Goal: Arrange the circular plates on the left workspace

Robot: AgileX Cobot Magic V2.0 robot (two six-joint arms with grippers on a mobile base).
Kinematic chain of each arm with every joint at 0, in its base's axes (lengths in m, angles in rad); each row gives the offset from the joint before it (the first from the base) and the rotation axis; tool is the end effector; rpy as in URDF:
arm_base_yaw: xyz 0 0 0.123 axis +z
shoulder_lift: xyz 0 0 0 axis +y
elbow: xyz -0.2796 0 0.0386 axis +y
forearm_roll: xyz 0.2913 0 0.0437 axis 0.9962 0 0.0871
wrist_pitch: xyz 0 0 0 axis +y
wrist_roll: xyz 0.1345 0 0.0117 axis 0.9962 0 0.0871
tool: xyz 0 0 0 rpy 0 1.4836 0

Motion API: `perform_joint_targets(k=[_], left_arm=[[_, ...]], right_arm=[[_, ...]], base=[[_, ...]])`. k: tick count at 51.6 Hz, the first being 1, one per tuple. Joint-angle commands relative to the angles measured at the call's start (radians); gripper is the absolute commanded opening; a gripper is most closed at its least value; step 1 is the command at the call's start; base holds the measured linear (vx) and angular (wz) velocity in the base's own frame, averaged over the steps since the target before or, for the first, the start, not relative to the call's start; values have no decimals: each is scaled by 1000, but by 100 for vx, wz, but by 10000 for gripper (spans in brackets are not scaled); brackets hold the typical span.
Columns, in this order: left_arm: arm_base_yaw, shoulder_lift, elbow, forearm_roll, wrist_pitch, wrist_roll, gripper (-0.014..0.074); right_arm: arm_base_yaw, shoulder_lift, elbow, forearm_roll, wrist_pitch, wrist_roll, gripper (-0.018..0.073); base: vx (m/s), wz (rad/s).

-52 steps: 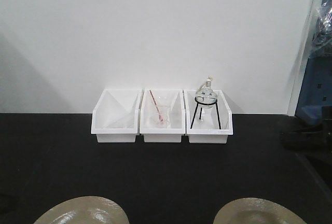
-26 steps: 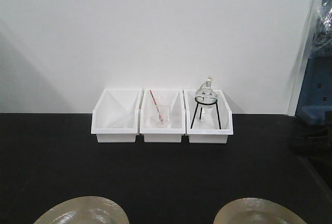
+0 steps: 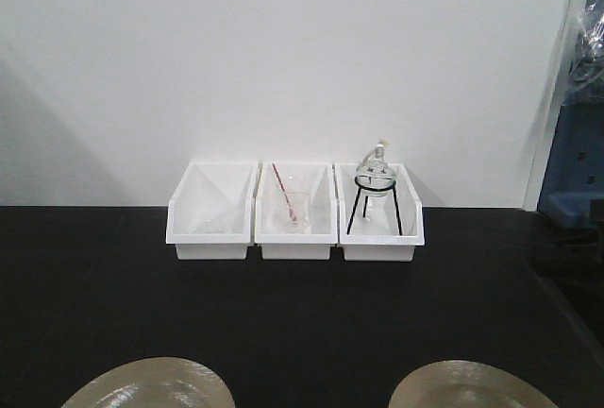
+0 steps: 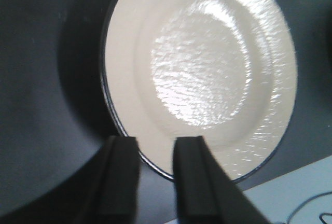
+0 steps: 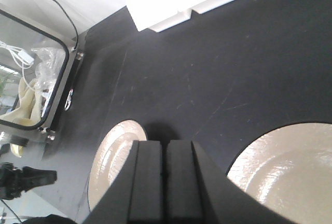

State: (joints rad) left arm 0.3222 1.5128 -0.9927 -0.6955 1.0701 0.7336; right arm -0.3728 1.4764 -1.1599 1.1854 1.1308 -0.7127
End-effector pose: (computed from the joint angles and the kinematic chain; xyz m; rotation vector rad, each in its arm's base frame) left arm 0.3252 0.0285 0.1878 0.1180 2.6864 -0.6972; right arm 0.3653 -0.0213 0.2981 0.1071 2.1891 1.0550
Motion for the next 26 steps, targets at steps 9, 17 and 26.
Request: perform_joint_targets(k=[9, 17, 26], left_arm=[[1, 119, -26, -114, -5, 69, 440], [1, 207, -26, -169, -15, 115, 440], [1, 294, -26, -235, -8, 122, 440]], right_arm=[[-7, -29, -33, 71, -25, -26, -5], [-7, -22, -33, 71, -25, -26, -5], [-7, -5, -33, 76, -22, -26, -5]], base=[[0, 0], [0, 0], [0, 0]])
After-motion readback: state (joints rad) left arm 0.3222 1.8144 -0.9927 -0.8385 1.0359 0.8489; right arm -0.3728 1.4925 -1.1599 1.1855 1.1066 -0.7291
